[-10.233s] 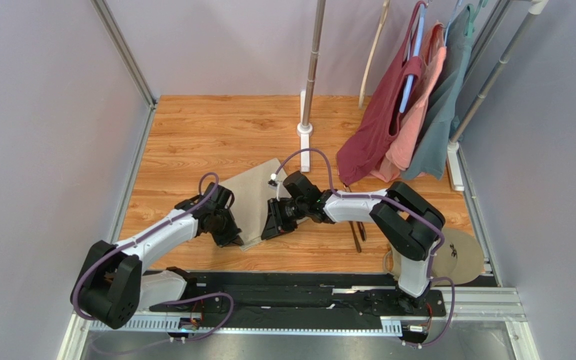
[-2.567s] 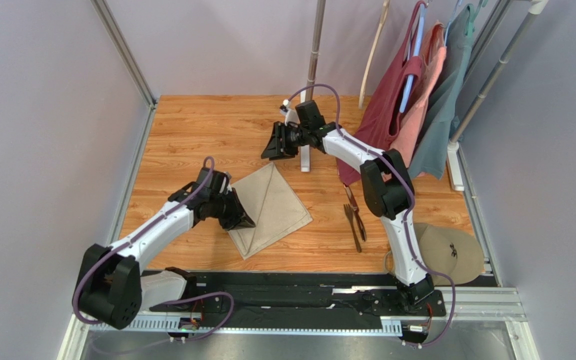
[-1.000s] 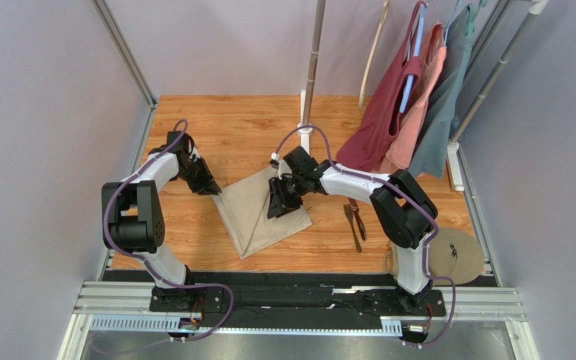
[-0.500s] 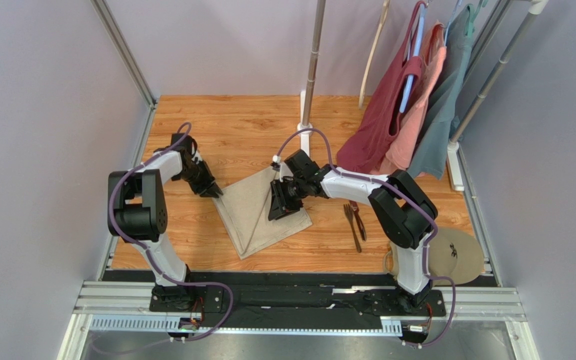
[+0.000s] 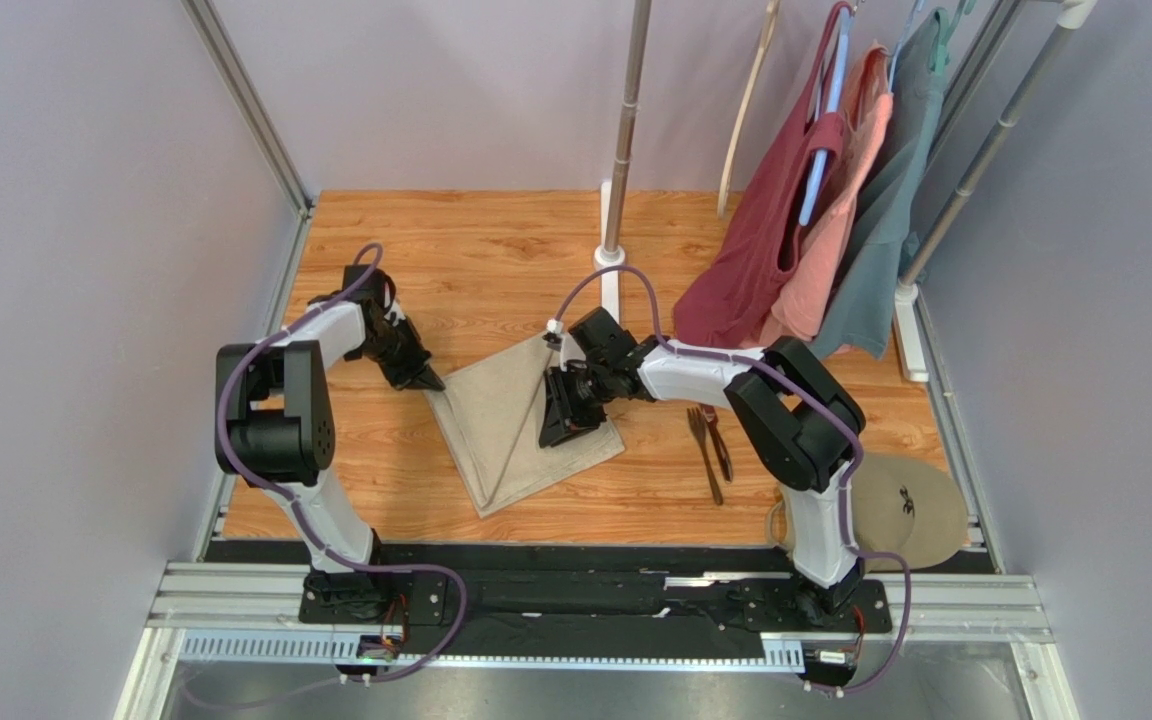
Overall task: Fold the napkin into a case and place the utensils inside
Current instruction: Smooth out the upper triangle-folded napkin at the center of the board.
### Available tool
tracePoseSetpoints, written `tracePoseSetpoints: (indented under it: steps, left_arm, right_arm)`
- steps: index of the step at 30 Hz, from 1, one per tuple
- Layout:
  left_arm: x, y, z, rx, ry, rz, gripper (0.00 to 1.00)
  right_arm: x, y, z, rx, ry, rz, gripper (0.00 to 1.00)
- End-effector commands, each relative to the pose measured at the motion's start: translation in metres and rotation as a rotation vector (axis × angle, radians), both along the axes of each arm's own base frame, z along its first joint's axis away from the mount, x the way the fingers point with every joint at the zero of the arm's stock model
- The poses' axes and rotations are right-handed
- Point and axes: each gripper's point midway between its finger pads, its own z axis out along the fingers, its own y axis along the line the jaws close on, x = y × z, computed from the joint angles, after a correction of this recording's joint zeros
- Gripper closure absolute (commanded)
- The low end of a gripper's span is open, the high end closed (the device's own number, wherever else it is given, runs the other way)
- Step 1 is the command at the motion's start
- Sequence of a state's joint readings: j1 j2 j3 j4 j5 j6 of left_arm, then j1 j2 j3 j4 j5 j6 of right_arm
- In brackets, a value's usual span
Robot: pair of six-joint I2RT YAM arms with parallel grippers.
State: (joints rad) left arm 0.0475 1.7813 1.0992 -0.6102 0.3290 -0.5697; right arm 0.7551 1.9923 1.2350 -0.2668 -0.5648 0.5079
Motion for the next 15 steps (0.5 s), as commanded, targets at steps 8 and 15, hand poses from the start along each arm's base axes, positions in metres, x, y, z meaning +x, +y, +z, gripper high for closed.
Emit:
tracePoseSetpoints:
  steps: [8, 15]
  left_arm:
    - [-0.017, 0.005, 0.04, 0.048, -0.077, -0.025, 1.0]
    - [-0.032, 0.011, 0.018, 0.085, 0.015, -0.031, 1.0]
  right_arm:
    - [0.001, 0.002, -0.008, 0.007, -0.002, -0.025, 0.76]
    - [0.001, 0.004, -0.004, 0.02, 0.001, -0.026, 0.77]
